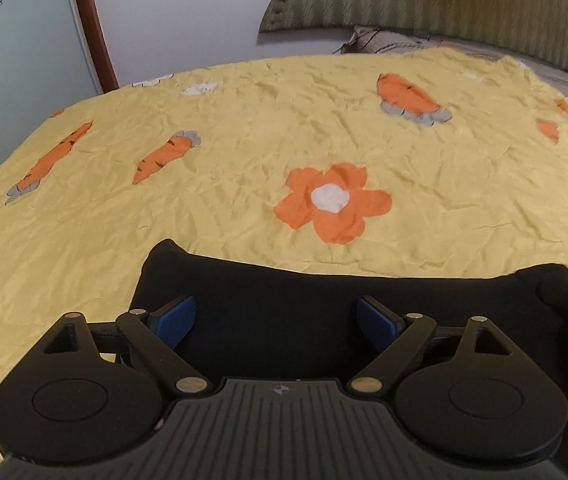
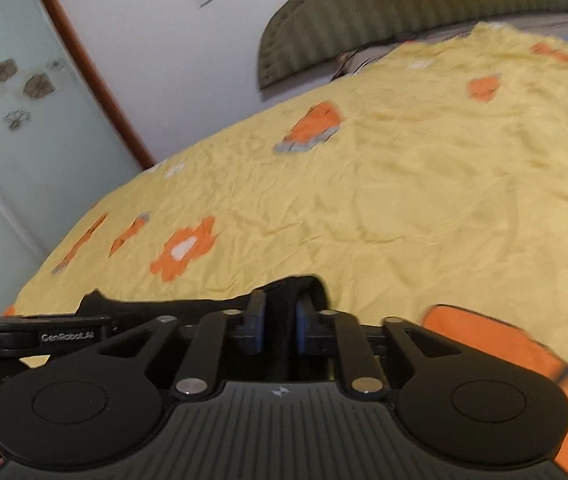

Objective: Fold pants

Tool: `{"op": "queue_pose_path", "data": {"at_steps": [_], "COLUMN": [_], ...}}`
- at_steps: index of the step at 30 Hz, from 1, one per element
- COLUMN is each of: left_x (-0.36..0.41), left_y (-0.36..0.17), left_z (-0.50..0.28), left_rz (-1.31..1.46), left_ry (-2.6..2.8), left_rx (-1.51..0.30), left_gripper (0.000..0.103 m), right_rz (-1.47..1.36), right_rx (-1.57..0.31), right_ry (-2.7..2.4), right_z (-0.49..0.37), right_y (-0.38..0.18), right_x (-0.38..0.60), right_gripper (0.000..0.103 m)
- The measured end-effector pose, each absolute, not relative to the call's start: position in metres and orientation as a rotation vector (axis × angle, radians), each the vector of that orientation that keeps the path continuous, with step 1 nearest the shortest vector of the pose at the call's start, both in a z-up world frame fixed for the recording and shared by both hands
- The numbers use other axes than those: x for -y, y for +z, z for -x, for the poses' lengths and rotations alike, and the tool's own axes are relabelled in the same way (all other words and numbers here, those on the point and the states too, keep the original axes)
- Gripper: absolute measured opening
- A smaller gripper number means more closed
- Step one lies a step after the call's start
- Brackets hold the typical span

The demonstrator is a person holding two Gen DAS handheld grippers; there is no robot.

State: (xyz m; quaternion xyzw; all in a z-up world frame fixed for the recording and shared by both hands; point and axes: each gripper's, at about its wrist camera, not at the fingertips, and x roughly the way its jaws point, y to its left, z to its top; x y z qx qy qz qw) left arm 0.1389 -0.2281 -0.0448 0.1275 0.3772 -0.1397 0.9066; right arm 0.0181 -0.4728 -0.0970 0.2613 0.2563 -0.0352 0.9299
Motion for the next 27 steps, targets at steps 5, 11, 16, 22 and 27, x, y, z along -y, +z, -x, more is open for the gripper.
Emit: {"op": "queue_pose_path", "data": {"at_steps": [5,11,16,22,27], "left_x": [0.21,0.211,0.217,0.22,0.224], "left_y": [-0.022,-0.025,-0.037,-0.048,-0.048], "left_z": [-0.11,-0.067,-0.056,-0.064,-0.059], "left_rz": [-0.18,-0.217,-0.285,-0.231,-0.236], "left_ry": [-0.374,-0.448,-0.429,-0.452,-0.452], "left_rx": [-0.767,-0.758,-0.746,-0.795,-0.789], "left_gripper": [0.09,0.09,0.09,0.09,0.09], "right_rz": [-0.556,-0.614,-0.61,-0.582,-0.483], "right_rx": [-0.445,-0.482,-0.529,-0.522,-0.506], "right_ry": [-0.091,0.005,0.005,0.044,0.006], "right_z": [0.046,0.083,0.085,0.079,0.084], "right_y": [-0.079,-0.086,-0.096,-0.101,-0.097], "right_x": [0.477,0.456,0.445,0.439,0.429], "right_gripper": [0.02,0.021,0.029,0.048,0.009]}}
